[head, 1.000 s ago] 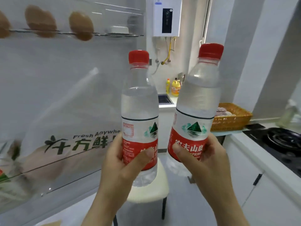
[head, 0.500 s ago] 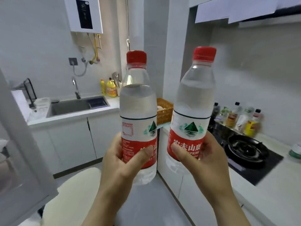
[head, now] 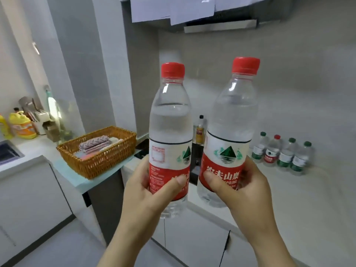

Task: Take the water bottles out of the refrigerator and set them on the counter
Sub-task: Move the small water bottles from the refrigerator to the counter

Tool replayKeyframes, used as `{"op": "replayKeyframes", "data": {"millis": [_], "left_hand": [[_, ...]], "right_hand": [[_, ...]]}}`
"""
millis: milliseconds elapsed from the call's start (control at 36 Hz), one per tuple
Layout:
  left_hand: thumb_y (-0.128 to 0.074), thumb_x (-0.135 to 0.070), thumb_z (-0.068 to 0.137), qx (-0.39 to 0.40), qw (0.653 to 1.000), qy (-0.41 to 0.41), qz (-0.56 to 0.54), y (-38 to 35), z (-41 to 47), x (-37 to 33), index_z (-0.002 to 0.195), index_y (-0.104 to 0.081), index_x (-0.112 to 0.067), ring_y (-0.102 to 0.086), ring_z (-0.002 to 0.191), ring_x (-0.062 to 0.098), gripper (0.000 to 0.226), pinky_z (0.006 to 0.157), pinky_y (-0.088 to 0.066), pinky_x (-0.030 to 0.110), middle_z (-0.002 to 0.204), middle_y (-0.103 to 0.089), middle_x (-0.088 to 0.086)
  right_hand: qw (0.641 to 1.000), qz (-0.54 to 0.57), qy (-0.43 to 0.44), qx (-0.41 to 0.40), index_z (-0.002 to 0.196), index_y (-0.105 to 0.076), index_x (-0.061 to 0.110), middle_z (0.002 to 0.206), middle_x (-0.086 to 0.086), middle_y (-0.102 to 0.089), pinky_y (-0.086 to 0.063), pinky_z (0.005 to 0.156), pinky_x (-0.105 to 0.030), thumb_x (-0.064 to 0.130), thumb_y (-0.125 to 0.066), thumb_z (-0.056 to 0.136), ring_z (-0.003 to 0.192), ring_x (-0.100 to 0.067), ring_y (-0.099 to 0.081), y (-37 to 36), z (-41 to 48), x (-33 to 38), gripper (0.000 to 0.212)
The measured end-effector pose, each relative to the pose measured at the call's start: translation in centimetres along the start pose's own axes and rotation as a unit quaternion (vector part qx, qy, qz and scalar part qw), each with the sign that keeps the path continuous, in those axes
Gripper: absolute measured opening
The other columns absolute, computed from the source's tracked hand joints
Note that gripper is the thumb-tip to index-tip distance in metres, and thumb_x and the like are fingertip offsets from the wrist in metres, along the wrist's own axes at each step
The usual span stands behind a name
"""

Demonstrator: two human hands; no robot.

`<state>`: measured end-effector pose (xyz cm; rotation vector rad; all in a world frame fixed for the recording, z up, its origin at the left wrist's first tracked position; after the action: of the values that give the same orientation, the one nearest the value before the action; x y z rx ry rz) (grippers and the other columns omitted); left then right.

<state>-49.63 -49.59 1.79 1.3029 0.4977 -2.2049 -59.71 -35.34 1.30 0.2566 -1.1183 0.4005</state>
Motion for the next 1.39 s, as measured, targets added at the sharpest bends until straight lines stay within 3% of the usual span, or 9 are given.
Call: {"op": "replayKeyframes", "data": {"millis": [306,417,611,722,1222,1389], "left_hand": [[-0.076,-0.036,0.055,0.143,0.985,0.031,-0.096,-5.1,6.8,4.8,0.102,-0.069,-0.034,-0.072,0.089,0.015,0.047,0.071,-0.055,0.020,0.100,-0.075,0.001],[-0.076,-0.037,0.055,0.167,0.978,0.048,-0.112,-7.7,7.9,6.4,0.098,-0.070,-0.034,-0.072,0.086,0.015,0.044,0.069,-0.055,0.019,0.097,-0.075,0.001],[-0.074,-0.039,0.057,0.200,0.972,0.047,-0.111,-13.4,9.9,8.3,0.111,-0.065,-0.022,-0.071,0.090,0.015,0.057,0.071,-0.055,0.019,0.100,-0.074,0.000],[-0.075,-0.038,0.056,0.209,0.969,0.054,-0.120,-17.4,10.8,9.2,0.109,-0.066,-0.021,-0.071,0.089,0.016,0.057,0.070,-0.054,0.018,0.100,-0.074,0.000],[-0.076,-0.036,0.054,0.260,0.952,0.075,-0.142,-33.3,14.3,12.9,0.104,-0.066,-0.027,-0.072,0.088,0.017,0.052,0.071,-0.056,0.021,0.098,-0.075,-0.001],[-0.077,-0.035,0.055,0.292,0.943,0.077,-0.141,-36.5,17.2,15.5,0.101,-0.067,-0.030,-0.072,0.090,0.019,0.047,0.075,-0.057,0.027,0.099,-0.075,0.000]], "right_hand": [[0.987,-0.075,-0.010,-0.140,0.105,-0.063,0.030,0.096,0.019,-0.072,-0.052,0.065,-0.009,0.028,-0.079,0.060,0.086,0.000,-0.069,3.5,3.1,-1.7,0.048],[0.979,-0.104,-0.028,-0.175,0.108,-0.062,0.029,0.098,0.018,-0.072,-0.053,0.067,-0.011,0.032,-0.079,0.059,0.087,-0.001,-0.069,5.4,3.7,-2.4,0.052],[0.966,-0.132,-0.038,-0.218,0.101,-0.062,0.031,0.094,0.020,-0.072,-0.052,0.066,-0.011,0.021,-0.088,0.060,0.086,0.000,-0.069,10.1,5.3,-3.5,0.050],[0.963,-0.136,-0.041,-0.231,0.101,-0.062,0.030,0.094,0.021,-0.072,-0.052,0.065,-0.011,0.011,-0.085,0.065,0.085,0.000,-0.069,13.6,6.6,-4.2,0.046],[0.944,-0.147,-0.058,-0.289,0.099,-0.060,0.034,0.094,0.027,-0.070,-0.052,0.064,-0.008,0.013,-0.084,0.066,0.086,0.003,-0.068,28.3,11.9,-8.2,0.046],[0.935,-0.151,-0.062,-0.316,0.101,-0.063,0.030,0.094,0.019,-0.073,-0.054,0.067,-0.013,0.010,-0.083,0.067,0.087,-0.002,-0.070,30.5,14.6,-10.3,0.044]]}}
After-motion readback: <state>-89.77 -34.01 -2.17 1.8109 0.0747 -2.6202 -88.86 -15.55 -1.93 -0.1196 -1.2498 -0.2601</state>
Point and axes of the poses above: each hand's wrist, its own z-axis towards the middle knuckle, its own y-axis out of the back of the hand, x = y × z, the point moved 4 cm from there along z, towards the middle knuckle
